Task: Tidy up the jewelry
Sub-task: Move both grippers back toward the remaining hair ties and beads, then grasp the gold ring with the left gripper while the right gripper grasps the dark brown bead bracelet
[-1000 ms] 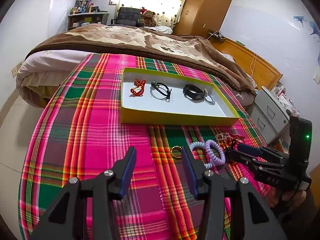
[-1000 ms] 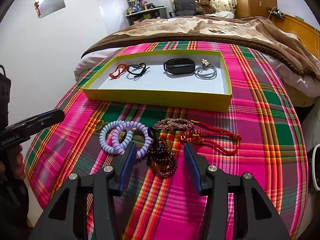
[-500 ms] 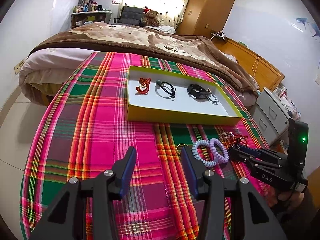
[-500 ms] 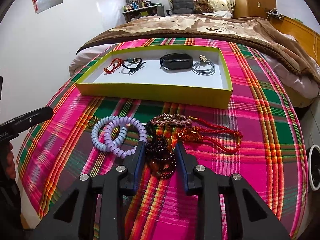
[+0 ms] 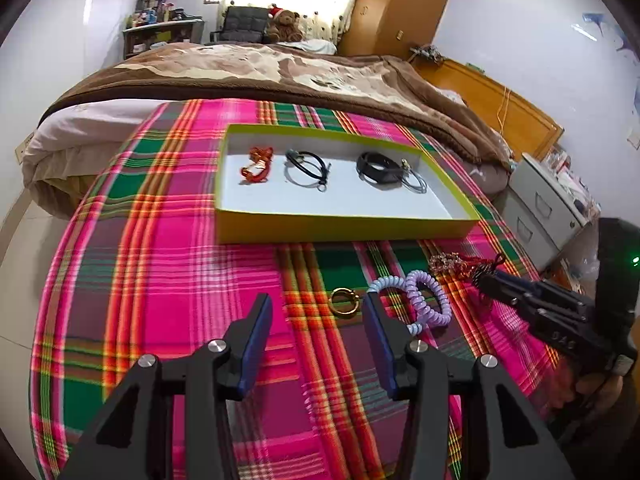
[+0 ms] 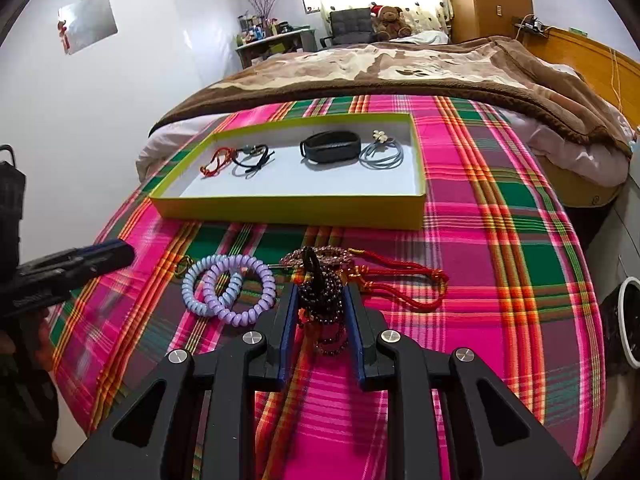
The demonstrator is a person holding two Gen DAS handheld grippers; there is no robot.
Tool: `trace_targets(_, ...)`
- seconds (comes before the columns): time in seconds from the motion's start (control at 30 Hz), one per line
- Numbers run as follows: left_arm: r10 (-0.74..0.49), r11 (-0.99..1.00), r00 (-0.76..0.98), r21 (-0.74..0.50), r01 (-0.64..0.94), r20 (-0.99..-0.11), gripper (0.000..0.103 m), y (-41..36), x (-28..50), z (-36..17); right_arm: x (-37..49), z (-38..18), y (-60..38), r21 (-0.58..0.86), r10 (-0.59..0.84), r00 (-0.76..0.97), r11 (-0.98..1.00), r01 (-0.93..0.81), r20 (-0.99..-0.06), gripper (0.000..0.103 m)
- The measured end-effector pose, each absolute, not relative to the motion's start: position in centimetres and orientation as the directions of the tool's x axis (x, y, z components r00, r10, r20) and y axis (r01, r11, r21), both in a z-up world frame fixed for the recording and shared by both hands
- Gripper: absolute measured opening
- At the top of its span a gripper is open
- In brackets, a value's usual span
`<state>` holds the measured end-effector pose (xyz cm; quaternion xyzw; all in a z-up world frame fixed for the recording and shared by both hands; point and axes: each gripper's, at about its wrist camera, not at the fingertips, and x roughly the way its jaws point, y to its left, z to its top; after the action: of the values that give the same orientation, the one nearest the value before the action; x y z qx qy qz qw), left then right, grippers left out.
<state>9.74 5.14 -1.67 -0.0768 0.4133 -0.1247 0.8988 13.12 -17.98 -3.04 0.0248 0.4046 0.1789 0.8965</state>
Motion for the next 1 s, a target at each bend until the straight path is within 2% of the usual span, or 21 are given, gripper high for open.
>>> trace_targets(0.33,-0.270,0.961,0.580,-0.182,0.206,-0.768,0.048,2.6,11.1,-3.3,12.8,-2.1,-19.0,0.193,0.341,0.628,0.936,-0.294,-0.700,0.024)
trace_targets(0.47,-0.145,0.979,0.595,-0.027,0.204,-0.791,0.048,1.4,11.3,-3.9,12.5,-1.7,-19.3,0.197,0.345,0.637,0.935,-0.294,-0.689,0.024)
trace_targets(1.0,-0.163,0.968,0.593,-0.012,0.251,-0.788,0.046,0.9,12.0,-3.9,12.7,-1.3,-19.4,0.209,0.351,0.643,0.934,-0.289,-0.680,0.024)
